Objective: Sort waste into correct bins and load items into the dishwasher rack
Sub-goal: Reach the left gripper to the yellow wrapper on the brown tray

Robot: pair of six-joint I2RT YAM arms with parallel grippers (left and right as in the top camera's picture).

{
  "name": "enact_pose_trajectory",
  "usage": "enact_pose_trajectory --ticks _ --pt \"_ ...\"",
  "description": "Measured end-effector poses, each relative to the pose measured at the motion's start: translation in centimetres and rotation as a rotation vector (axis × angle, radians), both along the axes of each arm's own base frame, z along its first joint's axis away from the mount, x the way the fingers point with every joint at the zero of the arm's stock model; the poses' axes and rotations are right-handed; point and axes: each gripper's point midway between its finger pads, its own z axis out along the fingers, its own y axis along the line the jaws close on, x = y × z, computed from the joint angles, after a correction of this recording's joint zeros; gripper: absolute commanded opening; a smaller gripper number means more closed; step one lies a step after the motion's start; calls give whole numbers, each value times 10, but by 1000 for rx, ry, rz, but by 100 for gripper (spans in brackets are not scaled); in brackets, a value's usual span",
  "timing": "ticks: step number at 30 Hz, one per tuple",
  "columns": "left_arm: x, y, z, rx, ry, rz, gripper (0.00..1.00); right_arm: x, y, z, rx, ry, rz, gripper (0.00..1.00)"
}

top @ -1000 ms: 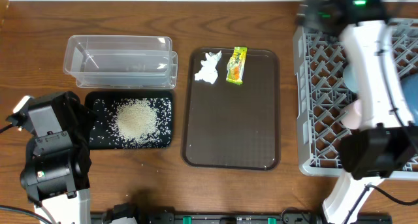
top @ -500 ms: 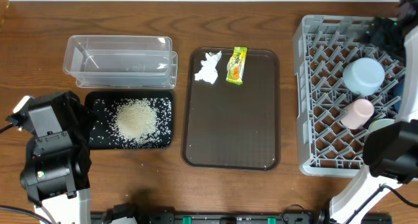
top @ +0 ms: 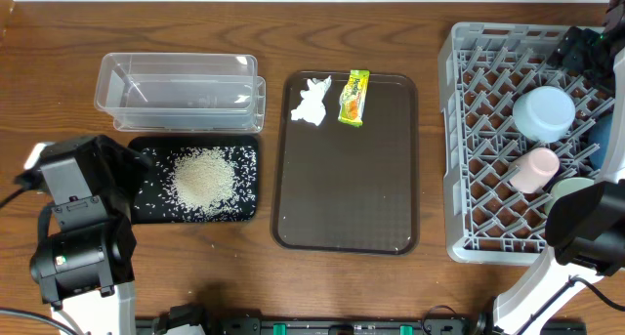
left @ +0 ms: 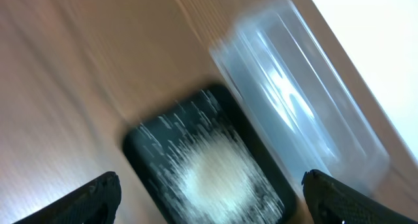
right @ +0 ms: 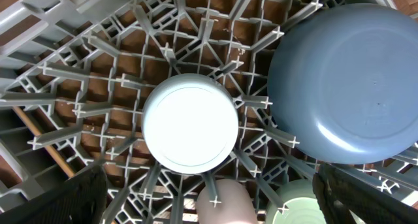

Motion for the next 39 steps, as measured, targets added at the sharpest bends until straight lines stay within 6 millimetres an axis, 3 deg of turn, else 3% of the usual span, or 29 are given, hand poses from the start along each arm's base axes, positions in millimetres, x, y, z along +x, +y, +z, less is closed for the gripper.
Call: enact_pose_trajectory --ticks 5,7,9,12,17,20,24,28,31,35,39 --pt "12 -64 -1 -302 -60 -227 91 0 0 0 -1 1 2 99" --pt "22 -89 13 -379 -129 -352 91 0 0 0 0 1 2 99" --pt "35 -118 39 -410 -245 -545 91 0 0 0 0 2 2 99" --pt "37 -159 64 -459 -328 -763 91 0 0 0 0 2 2 99" --pt "37 -220 82 -515 -298 -1021 91 0 0 0 0 2 2 99" --pt "41 -250 77 -492 -176 -1108 91 0 0 0 0 2 2 99" --pt "50 -271 48 -322 91 -1123 91 0 0 0 0 2 2 99" --pt "86 -283 17 -50 237 -1115 91 0 0 0 0 3 2 99" --pt "105 -290 -18 73 328 -1109 91 0 0 0 0 2 2 99" --pt "127 -297 -72 143 445 -1087 91 0 0 0 0 2 2 99" --pt "152 -311 -109 146 446 -1090 91 0 0 0 0 2 2 99"
